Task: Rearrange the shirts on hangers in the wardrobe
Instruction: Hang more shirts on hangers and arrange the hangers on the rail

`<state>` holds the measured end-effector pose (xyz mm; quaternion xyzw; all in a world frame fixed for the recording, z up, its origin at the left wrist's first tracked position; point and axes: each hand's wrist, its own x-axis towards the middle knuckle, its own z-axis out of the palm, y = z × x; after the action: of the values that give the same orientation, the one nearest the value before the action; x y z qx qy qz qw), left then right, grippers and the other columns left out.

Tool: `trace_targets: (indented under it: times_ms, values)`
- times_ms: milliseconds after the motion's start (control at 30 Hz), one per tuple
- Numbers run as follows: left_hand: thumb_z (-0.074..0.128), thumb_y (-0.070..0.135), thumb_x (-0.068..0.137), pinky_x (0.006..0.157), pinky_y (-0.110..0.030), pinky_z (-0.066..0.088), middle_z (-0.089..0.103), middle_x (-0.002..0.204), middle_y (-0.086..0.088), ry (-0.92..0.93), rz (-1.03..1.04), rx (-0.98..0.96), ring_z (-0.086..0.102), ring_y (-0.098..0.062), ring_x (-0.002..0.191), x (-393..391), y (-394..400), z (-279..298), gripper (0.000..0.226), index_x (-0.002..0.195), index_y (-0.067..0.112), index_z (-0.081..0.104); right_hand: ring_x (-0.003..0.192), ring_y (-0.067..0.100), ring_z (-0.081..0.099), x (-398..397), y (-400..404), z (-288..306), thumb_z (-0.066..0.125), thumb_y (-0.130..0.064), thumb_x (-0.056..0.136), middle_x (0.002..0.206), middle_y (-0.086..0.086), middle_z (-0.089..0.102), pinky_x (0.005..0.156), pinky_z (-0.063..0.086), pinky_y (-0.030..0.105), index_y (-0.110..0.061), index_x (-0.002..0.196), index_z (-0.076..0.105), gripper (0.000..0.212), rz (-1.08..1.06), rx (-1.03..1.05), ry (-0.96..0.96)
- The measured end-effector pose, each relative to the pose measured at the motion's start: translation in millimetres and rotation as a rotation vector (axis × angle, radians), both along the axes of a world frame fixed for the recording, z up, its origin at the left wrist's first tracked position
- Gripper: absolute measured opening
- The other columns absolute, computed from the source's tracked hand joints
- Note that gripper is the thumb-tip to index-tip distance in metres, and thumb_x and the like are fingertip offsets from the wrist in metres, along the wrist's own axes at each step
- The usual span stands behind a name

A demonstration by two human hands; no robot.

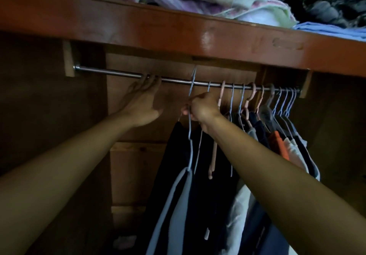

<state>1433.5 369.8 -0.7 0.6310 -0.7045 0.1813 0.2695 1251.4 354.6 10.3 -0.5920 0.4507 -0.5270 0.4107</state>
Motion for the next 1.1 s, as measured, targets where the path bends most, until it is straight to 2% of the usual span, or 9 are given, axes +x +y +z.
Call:
trace_targets:
  times_ms: [100,300,433,500,700,833,900,967,1100]
  values:
    - [0.064,0.041,0.089,0.12,-0.035,0.004,-0.001,0.166,-0.003,-0.001,0.014,0.01,-0.007,-0.017,0.151,-1,-5,0,0.092,0.158,0.018,0.007,0.033,0.006,0.054,-1,-17,4,0.046,0.003,0.096,0.056,0.009,0.061,0.032,0.033,0.014,-0.001,0.073,0.058,0.026,-0.037,-0.005,-0.017]
    - [0.065,0.04,0.089,0.121,-0.036,0.009,0.005,0.165,-0.001,0.072,-0.011,-0.031,-0.001,-0.016,0.152,4,-9,3,0.087,0.157,0.02,0.014,0.035,0.01,0.053,8,-45,-5,0.043,0.002,0.096,0.056,0.011,0.059,0.03,0.027,0.013,-0.003,0.077,0.051,0.021,-0.074,0.048,0.011]
    - [0.065,0.043,0.089,0.12,-0.035,0.011,0.008,0.165,-0.001,0.069,-0.014,-0.031,0.003,-0.016,0.152,6,-10,4,0.088,0.157,0.019,0.016,0.037,0.011,0.06,13,-56,-19,0.048,0.001,0.096,0.091,0.024,0.064,0.031,0.032,0.014,0.007,0.104,0.057,0.013,-0.051,0.111,0.009]
    - [0.064,0.045,0.089,0.119,-0.034,0.013,0.011,0.165,-0.002,0.077,-0.017,-0.047,0.006,-0.017,0.151,6,-10,6,0.086,0.157,0.018,0.018,0.047,0.019,0.065,12,-59,-26,0.05,0.001,0.096,0.096,0.025,0.064,0.033,0.038,0.018,0.009,0.107,0.057,0.016,-0.033,0.132,0.03]
    - [0.064,0.044,0.09,0.12,-0.035,0.013,0.009,0.165,-0.001,0.104,-0.02,0.005,0.004,-0.016,0.151,3,-8,11,0.087,0.157,0.018,0.017,0.041,0.019,0.065,4,-54,-21,0.05,0.005,0.097,0.078,0.016,0.066,0.037,0.05,0.021,0.003,0.084,0.059,0.016,0.053,0.23,0.096]
    - [0.066,0.042,0.088,0.118,-0.032,0.012,0.012,0.165,0.0,0.162,-0.054,0.005,0.006,-0.017,0.151,-4,-4,10,0.086,0.157,0.02,0.02,0.044,0.018,0.064,-6,-45,-12,0.055,0.007,0.093,0.071,0.02,0.066,0.041,0.052,0.022,0.005,0.073,0.062,0.021,0.09,0.22,0.247]
    - [0.069,0.038,0.087,0.115,-0.024,0.013,0.022,0.162,-0.002,0.209,-0.104,-0.045,0.015,-0.018,0.15,-11,1,9,0.082,0.154,0.019,0.027,0.05,0.018,0.065,-16,-41,-7,0.061,0.001,0.091,0.068,0.015,0.067,0.046,0.055,0.025,-0.001,0.068,0.063,0.024,0.102,0.196,0.325]
    - [0.071,0.035,0.086,0.109,-0.018,0.02,0.036,0.156,-0.004,0.237,-0.141,-0.063,0.031,-0.02,0.144,-20,8,8,0.075,0.15,0.019,0.036,0.047,0.015,0.066,-28,-36,-3,0.06,-0.001,0.091,0.064,0.011,0.068,0.043,0.052,0.022,-0.004,0.068,0.063,0.023,0.091,0.137,0.384]
    - [0.072,0.035,0.086,0.091,-0.017,0.038,0.064,0.128,0.001,0.411,-0.11,0.055,0.059,-0.016,0.117,-29,21,14,0.051,0.133,0.021,0.058,0.054,0.014,0.07,-62,-18,-2,0.062,-0.009,0.089,0.062,0.004,0.071,0.045,0.05,0.019,-0.009,0.071,0.069,0.019,0.093,-0.021,0.552]
